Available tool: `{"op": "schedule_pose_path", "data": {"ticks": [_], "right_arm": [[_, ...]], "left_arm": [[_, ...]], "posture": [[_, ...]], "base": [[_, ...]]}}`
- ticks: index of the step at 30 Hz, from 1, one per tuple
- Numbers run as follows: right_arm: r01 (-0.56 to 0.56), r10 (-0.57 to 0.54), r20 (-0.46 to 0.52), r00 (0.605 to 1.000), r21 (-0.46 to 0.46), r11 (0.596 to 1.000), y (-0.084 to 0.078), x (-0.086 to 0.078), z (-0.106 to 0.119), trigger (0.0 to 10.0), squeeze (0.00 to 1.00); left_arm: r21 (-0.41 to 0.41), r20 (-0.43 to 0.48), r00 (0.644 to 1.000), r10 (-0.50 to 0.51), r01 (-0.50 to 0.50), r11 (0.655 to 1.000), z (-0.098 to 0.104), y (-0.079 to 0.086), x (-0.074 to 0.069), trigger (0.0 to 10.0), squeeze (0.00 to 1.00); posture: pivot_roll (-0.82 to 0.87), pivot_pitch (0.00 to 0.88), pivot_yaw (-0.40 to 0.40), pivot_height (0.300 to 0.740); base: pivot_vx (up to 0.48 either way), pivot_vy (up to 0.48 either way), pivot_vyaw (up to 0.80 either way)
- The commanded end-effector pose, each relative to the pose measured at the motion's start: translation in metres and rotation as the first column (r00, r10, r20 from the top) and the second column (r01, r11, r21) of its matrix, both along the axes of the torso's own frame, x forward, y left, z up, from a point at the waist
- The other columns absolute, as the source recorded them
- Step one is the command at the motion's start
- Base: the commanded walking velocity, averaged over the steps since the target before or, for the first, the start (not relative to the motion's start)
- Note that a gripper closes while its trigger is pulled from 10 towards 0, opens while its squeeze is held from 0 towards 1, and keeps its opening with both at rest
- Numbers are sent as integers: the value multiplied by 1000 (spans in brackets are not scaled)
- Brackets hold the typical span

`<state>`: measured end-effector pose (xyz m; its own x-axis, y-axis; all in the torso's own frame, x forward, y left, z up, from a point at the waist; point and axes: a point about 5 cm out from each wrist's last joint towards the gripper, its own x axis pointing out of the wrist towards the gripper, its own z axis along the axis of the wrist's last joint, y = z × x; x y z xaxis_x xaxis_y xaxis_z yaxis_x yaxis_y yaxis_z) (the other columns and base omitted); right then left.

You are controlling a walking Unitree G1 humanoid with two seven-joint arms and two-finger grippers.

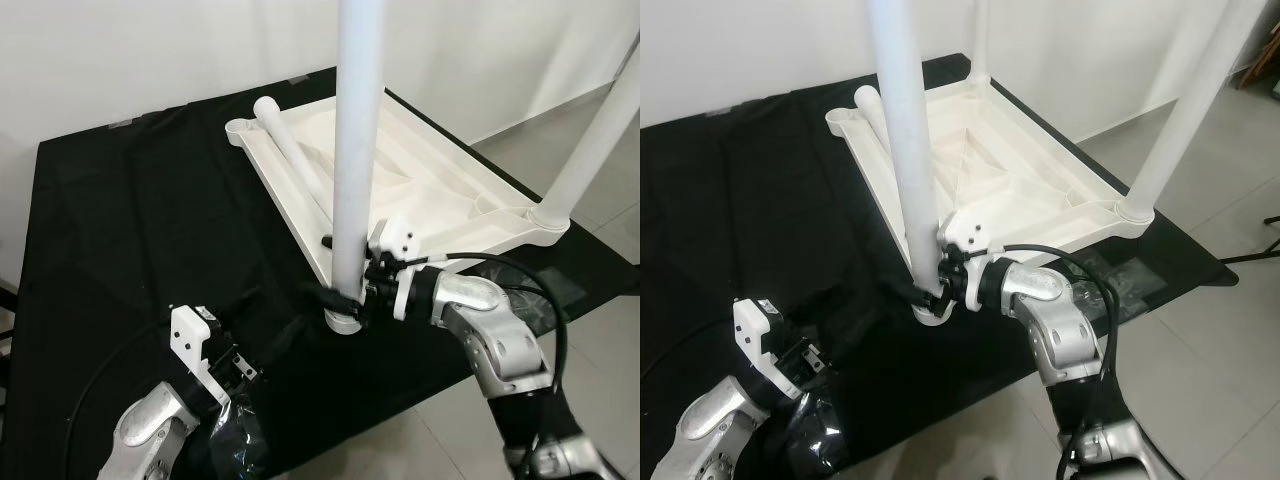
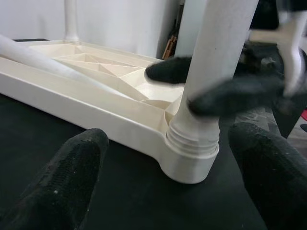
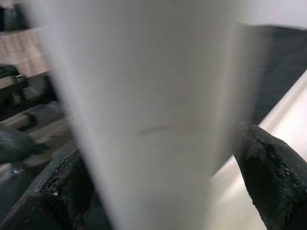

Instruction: Building children table

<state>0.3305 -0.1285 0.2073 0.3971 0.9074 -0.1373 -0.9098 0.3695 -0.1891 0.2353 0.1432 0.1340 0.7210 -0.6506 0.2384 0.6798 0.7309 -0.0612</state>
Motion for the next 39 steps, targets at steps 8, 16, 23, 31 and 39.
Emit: {"op": "schedule_pose_path", "data": {"ticks": [8, 16, 23, 31, 39], "right_arm": [[-36, 38, -41, 998, 59, 998, -14, 19, 12, 3725, 0], [-71, 78, -97, 992, 68, 995, -26, 24, 4, 0, 0], [-28, 38, -123, 992, 84, 996, -33, 9, -15, 0, 0], [635, -598, -246, 763, 113, 764, 6, -24, -74, 0, 0], [758, -715, -293, 635, 60, 649, 6, -30, -89, 0, 0]], "left_arm": [[-2, -6, 1000, -1, 1, 1000, -3, -2, -3, 10000, 0], [-9, -3, 1000, -3, 3, 1000, -3, -2, -3, 10000, 0], [-15, 0, 1000, -6, 6, 1000, -2, -4, -3, 10000, 0], [-20, 3, 1000, -7, 7, 1000, 1, 0, -3, 10000, 0], [-18, 1, 1000, -19, 19, 1000, 1, 0, -1, 10000, 0]], "posture": [[18, 146, 20, 740], [14, 148, 17, 740], [-21, 166, 10, 740], [-60, 196, 15, 740], [-48, 181, 8, 740]], "base": [[0, 0, 0], [0, 0, 0], [0, 0, 0], [0, 0, 0], [0, 0, 0]]}}
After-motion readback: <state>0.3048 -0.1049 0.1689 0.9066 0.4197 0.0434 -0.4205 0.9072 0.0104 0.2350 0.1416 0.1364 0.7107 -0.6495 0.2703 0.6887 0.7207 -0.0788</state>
